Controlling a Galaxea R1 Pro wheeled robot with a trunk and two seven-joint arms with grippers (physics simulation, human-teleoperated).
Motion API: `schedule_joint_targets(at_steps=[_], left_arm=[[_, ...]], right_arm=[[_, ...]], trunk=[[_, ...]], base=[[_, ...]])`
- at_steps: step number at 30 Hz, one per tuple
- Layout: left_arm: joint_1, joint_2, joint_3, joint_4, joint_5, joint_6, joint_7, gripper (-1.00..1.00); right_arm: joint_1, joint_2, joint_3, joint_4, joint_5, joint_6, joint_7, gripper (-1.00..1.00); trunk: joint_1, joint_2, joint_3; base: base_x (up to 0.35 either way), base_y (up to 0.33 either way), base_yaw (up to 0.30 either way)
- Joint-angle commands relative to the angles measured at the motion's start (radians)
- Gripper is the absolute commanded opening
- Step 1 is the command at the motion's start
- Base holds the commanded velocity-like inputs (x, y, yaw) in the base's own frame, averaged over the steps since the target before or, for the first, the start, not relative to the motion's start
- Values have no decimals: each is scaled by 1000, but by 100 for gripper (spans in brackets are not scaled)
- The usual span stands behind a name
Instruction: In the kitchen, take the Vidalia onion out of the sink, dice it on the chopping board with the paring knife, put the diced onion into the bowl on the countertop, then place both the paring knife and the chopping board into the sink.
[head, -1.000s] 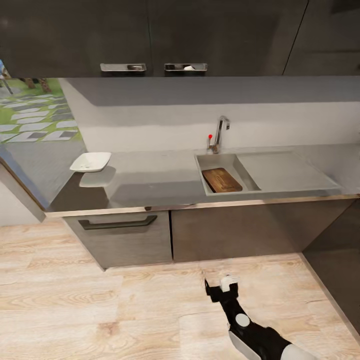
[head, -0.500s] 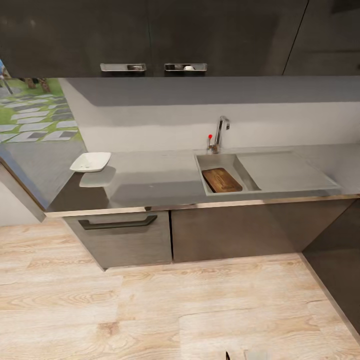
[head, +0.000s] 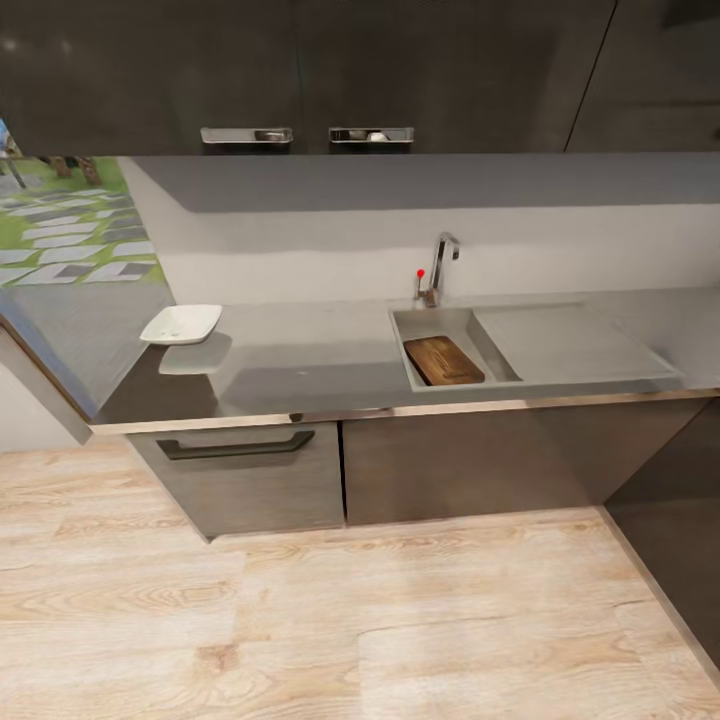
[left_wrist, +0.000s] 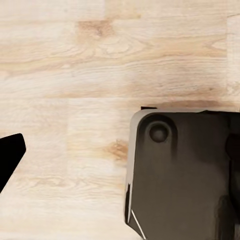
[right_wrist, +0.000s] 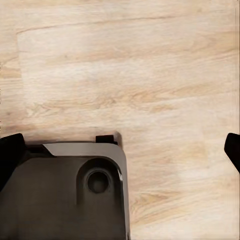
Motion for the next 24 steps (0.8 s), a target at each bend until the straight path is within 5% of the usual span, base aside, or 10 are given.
schedule_joint_targets(at_steps=[1, 6, 24], left_arm=[[0, 4, 7, 0, 5, -3, 10, 100], [0, 5, 75, 6, 5, -4, 9, 100], [0, 1, 85, 29, 4, -4, 7, 100]], right_arm=[[1, 0, 7, -6, -8, -4, -6, 100], [1, 2, 6, -11, -11, -58, -5, 100], [2, 3, 6, -11, -12, -123, -7, 100]], trunk=[[1, -2, 0], [1, -2, 7], [1, -2, 25]], base=[[0, 0, 0], [0, 0, 0], [0, 0, -96]])
